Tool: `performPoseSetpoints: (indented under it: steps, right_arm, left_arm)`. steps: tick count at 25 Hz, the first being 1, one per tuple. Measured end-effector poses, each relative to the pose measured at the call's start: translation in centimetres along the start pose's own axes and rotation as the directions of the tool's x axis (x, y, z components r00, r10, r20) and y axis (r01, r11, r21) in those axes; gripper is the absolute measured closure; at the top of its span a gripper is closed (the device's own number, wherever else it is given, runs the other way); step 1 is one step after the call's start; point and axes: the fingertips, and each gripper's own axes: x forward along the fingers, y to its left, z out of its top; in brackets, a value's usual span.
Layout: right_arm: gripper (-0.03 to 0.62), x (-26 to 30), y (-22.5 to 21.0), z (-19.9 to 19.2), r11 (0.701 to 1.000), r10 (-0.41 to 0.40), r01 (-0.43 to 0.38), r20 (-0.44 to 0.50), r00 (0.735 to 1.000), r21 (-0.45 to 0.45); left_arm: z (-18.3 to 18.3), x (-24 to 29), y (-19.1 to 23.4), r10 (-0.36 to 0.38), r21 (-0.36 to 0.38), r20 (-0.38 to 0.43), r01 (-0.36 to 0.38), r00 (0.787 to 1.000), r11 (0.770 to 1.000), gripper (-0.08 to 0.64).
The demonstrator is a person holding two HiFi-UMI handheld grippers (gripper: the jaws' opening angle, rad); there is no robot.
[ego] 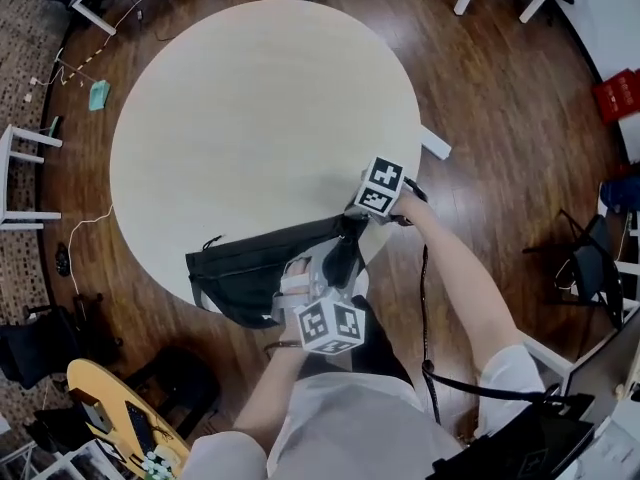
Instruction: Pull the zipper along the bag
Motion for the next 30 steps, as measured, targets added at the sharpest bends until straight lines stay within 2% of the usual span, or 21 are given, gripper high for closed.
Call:
performPoseSetpoints:
  steps: [1, 6, 11, 14, 16, 18, 20, 21, 23, 25, 30]
  right_arm:
    - [0.601, 0.0, 0.1, 0.1, 1.000, 0.018, -0.018, -0.011, 1.000, 0.006]
    - [0.601, 0.0, 0.5, 0.3, 0.999, 0.052, -0.051, -0.018, 0.999, 0.009]
    - [0.601, -0.5, 0.4, 0.4, 0.998, 0.050, -0.051, 0.015, 0.999, 0.021]
    - [0.601, -0.5, 0.4, 0.2, 0.998, 0.049, -0.050, 0.036, 0.998, 0.030]
    - [0.601, -0.6, 0.4, 0.2, 0.998, 0.051, -0.052, 0.043, 0.998, 0.034]
    - [0.601, -0.6, 0.4, 0.0, 0.998, 0.051, -0.052, 0.044, 0.998, 0.036]
    - [0.601, -0.6, 0.3, -0.2, 0.998, 0.047, -0.049, 0.045, 0.998, 0.041]
    - [0.601, -0.6, 0.3, -0.2, 0.998, 0.044, -0.046, 0.048, 0.998, 0.046]
    - [0.601, -0.6, 0.2, -0.1, 0.998, 0.030, -0.034, 0.060, 0.998, 0.062]
    - [0.601, -0.6, 0.2, -0.1, 0.997, 0.001, -0.007, 0.076, 0.997, 0.081]
    - [0.601, -0.6, -0.2, -0.6, 0.990, -0.116, 0.111, 0.046, 0.992, 0.091]
  left_arm:
    - [-0.3, 0.9, -0.1, -0.019, 0.034, -0.026, 0.020, 0.999, 0.999, 0.332]
    - [-2.0, 5.1, -0.9, -0.085, 0.159, -0.164, 0.111, 0.983, 0.981, 0.268]
    - [-4.1, 8.4, -1.8, -0.098, 0.258, -0.302, 0.181, 0.948, 0.949, 0.275]
    - [-4.9, 9.2, -2.3, -0.106, 0.289, -0.347, 0.214, 0.932, 0.933, 0.326]
    - [-4.9, 9.2, -2.7, -0.124, 0.286, -0.357, 0.235, 0.926, 0.929, 0.351]
    - [-4.9, 9.0, -3.4, -0.137, 0.295, -0.360, 0.251, 0.923, 0.922, 0.419]
    - [-4.9, 8.8, -4.1, -0.124, 0.333, -0.352, 0.248, 0.928, 0.910, 0.506]
    - [-4.8, 8.7, -4.1, -0.105, 0.354, -0.340, 0.231, 0.934, 0.906, 0.516]
    - [-4.2, 8.1, -3.7, -0.077, 0.358, -0.301, 0.188, 0.950, 0.915, 0.523]
    - [-3.3, 7.0, -3.2, -0.071, 0.325, -0.256, 0.155, 0.964, 0.933, 0.523]
    - [-2.9, 3.9, -3.0, -0.063, 0.288, -0.208, 0.122, 0.976, 0.950, 0.534]
